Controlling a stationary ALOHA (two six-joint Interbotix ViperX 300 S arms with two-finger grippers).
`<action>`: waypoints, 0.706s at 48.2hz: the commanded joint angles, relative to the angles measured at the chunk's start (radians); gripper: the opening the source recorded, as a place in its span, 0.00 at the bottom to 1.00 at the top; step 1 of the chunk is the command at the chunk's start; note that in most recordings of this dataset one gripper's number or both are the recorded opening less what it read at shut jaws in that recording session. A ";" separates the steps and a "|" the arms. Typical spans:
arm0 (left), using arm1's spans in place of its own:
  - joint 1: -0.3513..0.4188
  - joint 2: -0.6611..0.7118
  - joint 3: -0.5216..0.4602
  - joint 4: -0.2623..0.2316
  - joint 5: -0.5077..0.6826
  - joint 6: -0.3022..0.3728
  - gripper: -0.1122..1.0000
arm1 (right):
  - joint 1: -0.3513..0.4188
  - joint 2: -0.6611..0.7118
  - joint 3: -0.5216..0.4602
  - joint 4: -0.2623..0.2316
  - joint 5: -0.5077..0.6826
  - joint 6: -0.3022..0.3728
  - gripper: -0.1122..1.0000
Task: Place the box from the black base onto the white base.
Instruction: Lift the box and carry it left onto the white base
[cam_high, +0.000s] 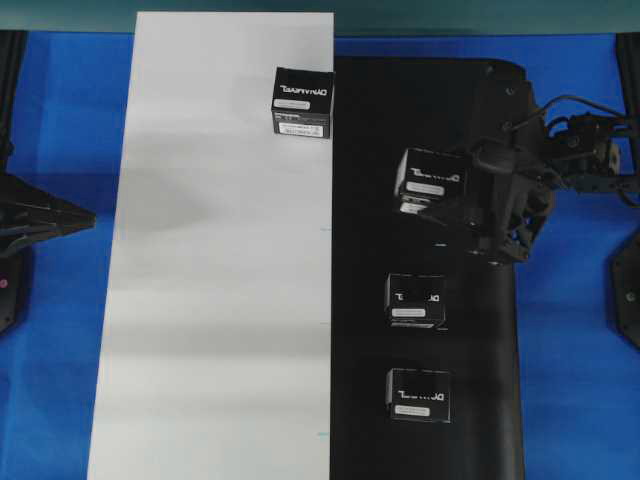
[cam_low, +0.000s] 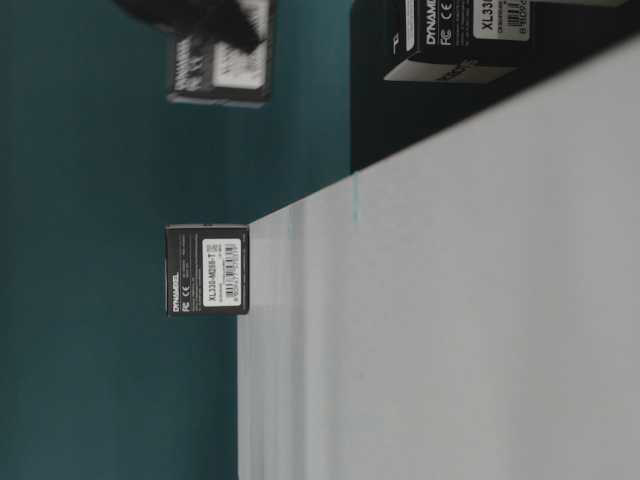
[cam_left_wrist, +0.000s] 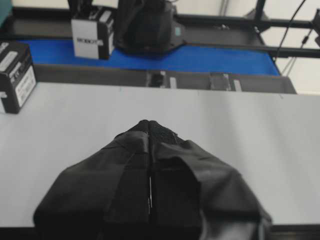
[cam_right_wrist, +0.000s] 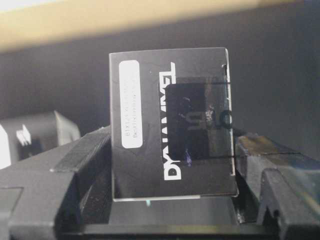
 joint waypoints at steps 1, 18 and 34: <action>-0.002 0.005 -0.029 0.003 -0.005 -0.002 0.04 | 0.009 0.011 -0.058 -0.002 0.000 -0.003 0.66; -0.002 -0.002 -0.031 0.003 -0.005 -0.002 0.04 | 0.054 0.132 -0.222 -0.002 0.094 -0.003 0.66; -0.002 -0.003 -0.031 0.003 -0.005 -0.002 0.04 | 0.075 0.247 -0.360 -0.002 0.107 -0.006 0.66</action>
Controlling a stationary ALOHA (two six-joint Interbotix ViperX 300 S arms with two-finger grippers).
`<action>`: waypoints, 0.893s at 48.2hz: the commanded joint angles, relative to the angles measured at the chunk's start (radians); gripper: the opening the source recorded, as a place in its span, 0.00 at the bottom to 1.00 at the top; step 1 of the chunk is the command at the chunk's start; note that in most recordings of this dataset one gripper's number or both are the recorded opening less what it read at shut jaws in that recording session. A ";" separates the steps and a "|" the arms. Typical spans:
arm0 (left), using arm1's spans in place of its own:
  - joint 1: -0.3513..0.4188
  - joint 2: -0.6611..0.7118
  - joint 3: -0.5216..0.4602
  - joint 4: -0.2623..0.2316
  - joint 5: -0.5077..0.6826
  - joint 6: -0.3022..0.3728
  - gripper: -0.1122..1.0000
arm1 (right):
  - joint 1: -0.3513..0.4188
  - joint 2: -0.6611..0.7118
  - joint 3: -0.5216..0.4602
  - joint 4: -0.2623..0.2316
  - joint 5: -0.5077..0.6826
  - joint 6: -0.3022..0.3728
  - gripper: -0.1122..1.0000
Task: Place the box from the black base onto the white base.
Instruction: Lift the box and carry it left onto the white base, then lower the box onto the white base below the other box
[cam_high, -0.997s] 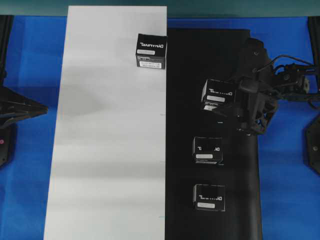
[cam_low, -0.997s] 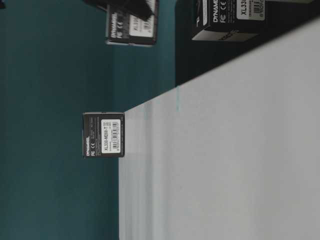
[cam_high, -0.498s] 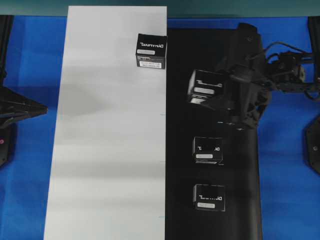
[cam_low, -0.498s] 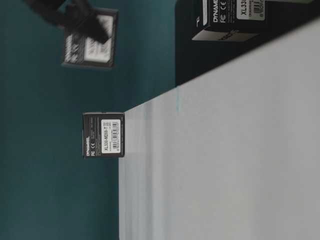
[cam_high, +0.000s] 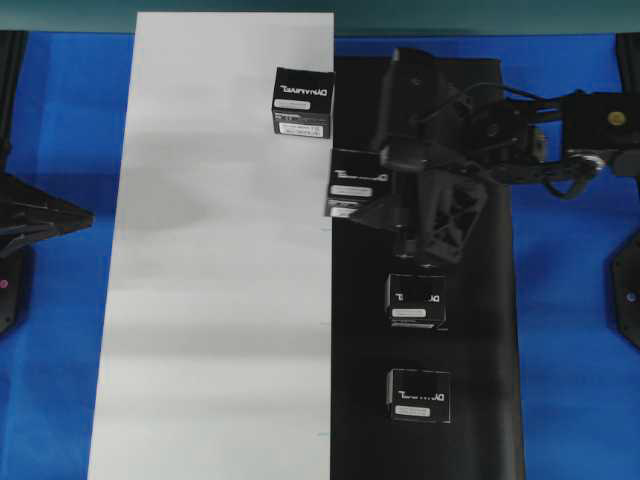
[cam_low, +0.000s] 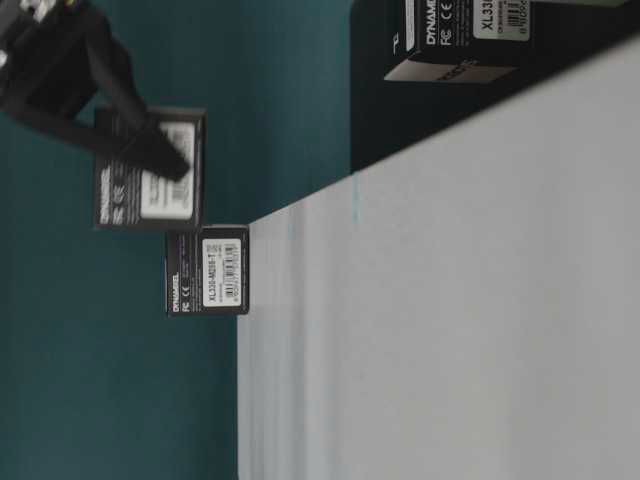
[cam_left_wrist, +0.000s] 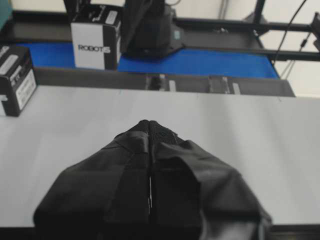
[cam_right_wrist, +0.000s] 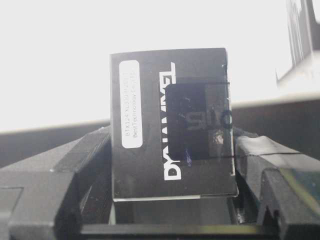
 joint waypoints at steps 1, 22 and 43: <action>-0.002 0.005 -0.029 0.002 -0.005 -0.002 0.04 | 0.011 0.028 -0.049 -0.002 0.000 -0.002 0.66; -0.003 0.000 -0.031 0.002 -0.005 -0.002 0.04 | 0.017 0.153 -0.170 -0.002 0.032 -0.006 0.66; -0.005 -0.005 -0.032 0.002 -0.005 -0.002 0.04 | 0.020 0.192 -0.170 -0.002 0.032 -0.012 0.66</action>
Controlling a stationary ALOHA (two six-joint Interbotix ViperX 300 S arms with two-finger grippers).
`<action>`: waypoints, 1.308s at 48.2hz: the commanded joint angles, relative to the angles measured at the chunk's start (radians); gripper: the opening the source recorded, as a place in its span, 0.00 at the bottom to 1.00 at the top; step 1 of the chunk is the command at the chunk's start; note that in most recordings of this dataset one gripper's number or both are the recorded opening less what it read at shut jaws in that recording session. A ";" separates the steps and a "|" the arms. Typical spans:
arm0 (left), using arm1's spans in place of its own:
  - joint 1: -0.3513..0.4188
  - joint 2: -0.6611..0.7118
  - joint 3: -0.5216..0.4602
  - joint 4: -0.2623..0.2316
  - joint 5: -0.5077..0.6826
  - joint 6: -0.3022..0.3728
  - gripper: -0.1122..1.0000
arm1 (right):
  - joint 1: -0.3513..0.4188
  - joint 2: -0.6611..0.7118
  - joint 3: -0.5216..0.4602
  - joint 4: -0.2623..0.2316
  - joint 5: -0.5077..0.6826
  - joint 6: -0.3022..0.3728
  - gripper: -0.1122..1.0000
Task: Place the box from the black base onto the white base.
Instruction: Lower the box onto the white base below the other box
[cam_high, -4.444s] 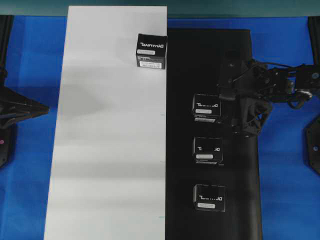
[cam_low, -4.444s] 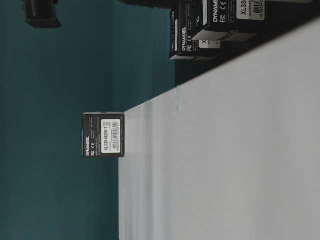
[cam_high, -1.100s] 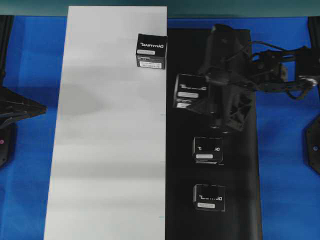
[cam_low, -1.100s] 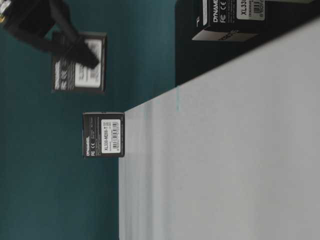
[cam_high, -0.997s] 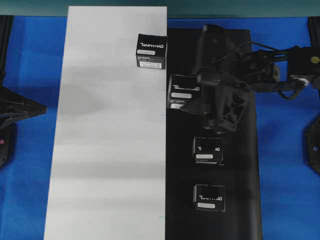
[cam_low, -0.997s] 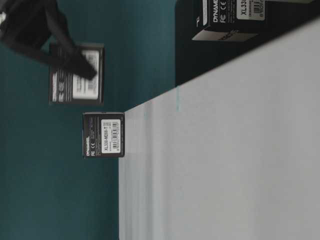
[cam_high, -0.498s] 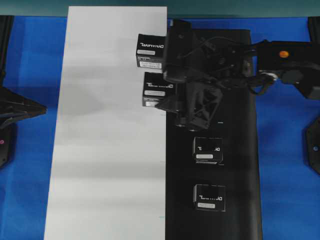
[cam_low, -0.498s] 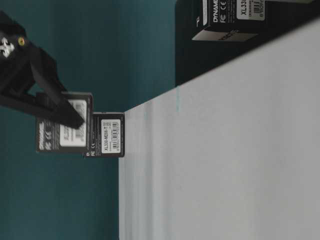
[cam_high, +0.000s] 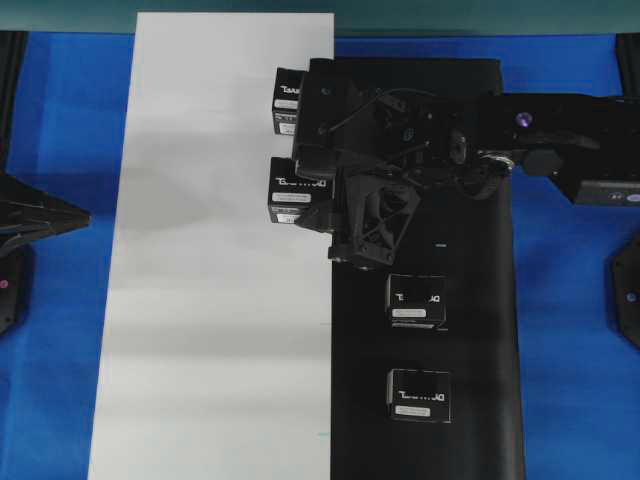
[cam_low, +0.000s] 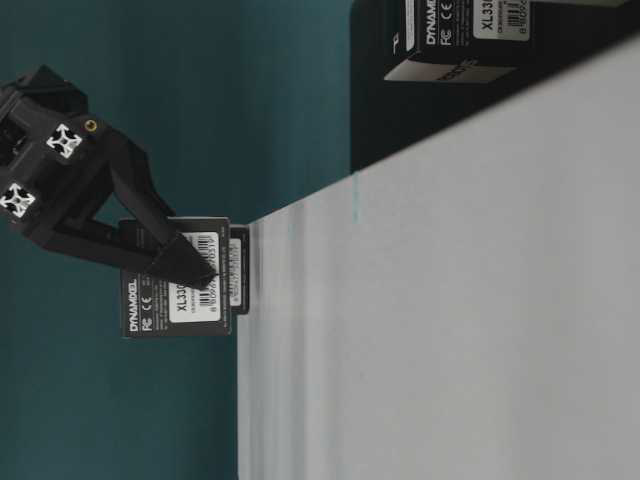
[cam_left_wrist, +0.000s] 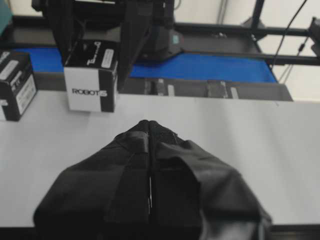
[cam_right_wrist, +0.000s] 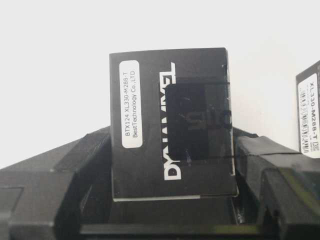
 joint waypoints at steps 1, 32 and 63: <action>-0.002 0.006 -0.028 0.003 -0.005 0.000 0.04 | 0.006 0.014 -0.006 -0.003 -0.003 -0.003 0.66; -0.006 0.006 -0.028 0.003 -0.005 0.000 0.04 | 0.005 0.040 0.008 -0.005 -0.008 -0.008 0.66; -0.017 0.006 -0.028 0.003 -0.005 -0.002 0.04 | -0.006 0.037 0.020 -0.005 -0.055 -0.006 1.00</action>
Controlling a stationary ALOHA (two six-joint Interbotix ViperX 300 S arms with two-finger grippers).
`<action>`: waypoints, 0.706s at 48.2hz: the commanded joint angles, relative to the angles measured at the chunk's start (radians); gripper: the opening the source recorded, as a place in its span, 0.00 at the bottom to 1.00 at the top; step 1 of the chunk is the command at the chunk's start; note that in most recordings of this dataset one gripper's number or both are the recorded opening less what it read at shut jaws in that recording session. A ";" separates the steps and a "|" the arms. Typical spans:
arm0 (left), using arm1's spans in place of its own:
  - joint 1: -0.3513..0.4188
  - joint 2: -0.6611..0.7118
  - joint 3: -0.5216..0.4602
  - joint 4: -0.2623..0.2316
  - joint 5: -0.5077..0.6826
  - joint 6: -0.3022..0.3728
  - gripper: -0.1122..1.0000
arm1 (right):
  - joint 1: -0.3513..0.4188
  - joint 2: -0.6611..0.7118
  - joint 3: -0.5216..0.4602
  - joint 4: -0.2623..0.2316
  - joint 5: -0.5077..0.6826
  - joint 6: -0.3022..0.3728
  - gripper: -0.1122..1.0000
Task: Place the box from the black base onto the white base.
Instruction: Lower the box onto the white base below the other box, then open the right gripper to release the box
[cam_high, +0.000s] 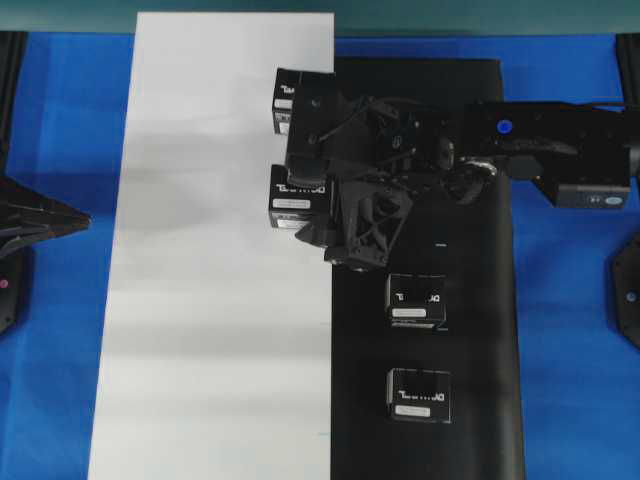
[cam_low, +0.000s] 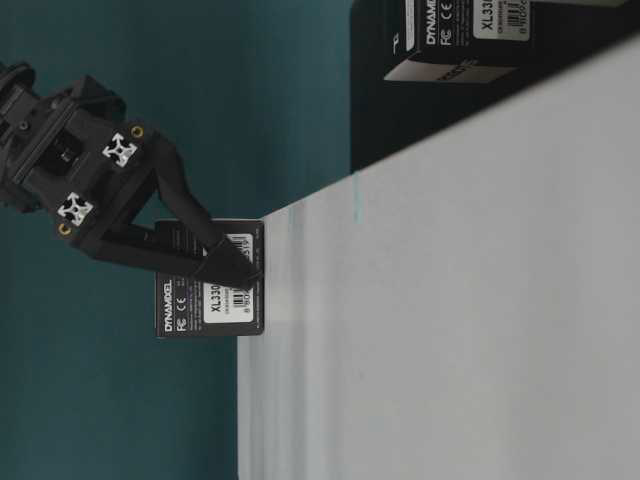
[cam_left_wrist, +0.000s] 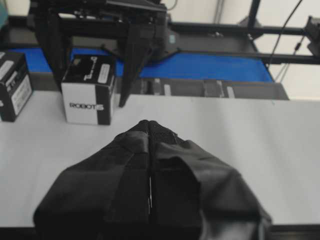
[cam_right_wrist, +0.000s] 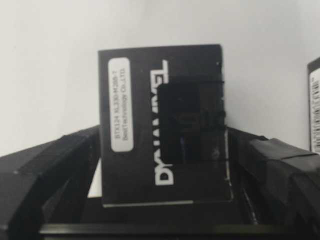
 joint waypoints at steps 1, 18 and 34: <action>-0.005 0.005 -0.028 0.003 -0.005 -0.003 0.04 | 0.003 0.003 0.000 -0.002 -0.028 0.002 1.00; -0.006 0.005 -0.028 0.003 -0.002 -0.002 0.04 | 0.005 -0.051 0.048 0.000 -0.069 0.011 1.00; -0.005 -0.003 -0.032 0.003 0.025 -0.005 0.04 | 0.011 -0.202 0.167 0.003 -0.172 0.018 1.00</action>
